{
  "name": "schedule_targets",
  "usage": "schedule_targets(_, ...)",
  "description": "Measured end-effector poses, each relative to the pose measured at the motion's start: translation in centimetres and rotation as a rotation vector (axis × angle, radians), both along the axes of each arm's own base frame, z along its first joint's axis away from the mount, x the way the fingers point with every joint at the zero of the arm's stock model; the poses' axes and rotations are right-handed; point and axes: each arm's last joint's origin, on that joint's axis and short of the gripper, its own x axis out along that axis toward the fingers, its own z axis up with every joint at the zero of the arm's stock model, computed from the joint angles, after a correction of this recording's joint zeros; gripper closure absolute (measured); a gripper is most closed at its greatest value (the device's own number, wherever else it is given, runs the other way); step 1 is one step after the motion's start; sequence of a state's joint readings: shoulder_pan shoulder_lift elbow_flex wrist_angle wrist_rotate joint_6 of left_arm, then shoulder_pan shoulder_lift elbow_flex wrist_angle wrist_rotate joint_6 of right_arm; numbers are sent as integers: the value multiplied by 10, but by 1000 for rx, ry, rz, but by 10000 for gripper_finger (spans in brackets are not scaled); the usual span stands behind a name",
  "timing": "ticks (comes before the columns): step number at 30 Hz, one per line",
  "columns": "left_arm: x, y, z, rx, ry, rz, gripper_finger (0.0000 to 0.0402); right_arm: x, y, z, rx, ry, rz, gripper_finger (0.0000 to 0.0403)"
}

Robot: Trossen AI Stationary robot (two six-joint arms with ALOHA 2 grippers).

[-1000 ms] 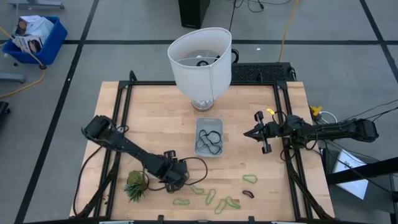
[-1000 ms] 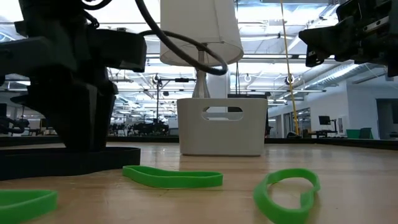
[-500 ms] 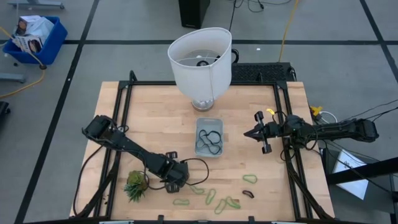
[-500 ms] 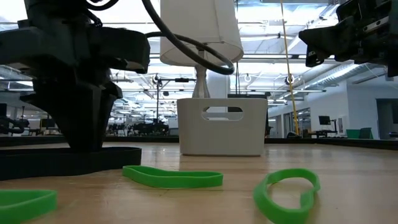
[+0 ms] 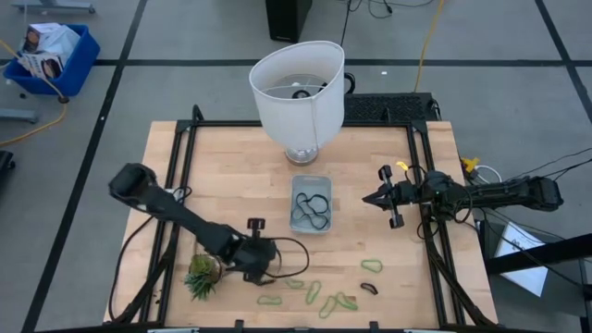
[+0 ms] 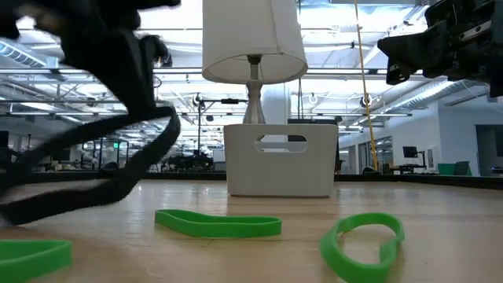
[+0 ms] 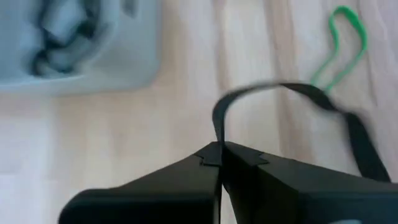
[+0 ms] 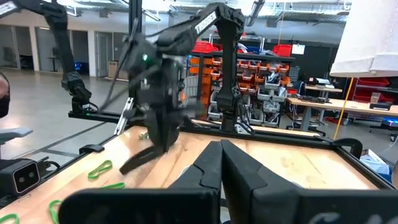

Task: Pick and place rubber bands into bin
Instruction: Put the black rubber band into the gray bin

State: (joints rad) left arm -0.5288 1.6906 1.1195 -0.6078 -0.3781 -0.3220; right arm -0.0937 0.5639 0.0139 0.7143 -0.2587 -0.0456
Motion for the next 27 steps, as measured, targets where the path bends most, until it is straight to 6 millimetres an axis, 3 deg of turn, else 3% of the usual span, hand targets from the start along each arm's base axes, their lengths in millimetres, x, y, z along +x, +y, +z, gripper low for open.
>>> schedule_targets(6, -20, 11, 56, 82, -197, -79, 394, 0, 0, 0, 0, 0, 0, 403)
schedule_targets(13, -40, 23, 106, 142, -400, -197, 394, 0, 0, 0, 0, 0, 0, 403)
schedule_targets(20, -65, 36, 122, 66, -635, -356, 398, 0, 0, 0, -2, 0, -1, 403)
schedule_targets(27, -95, 62, 109, -54, -826, -323, 398, 0, 0, 0, -1, 0, 0, 403)
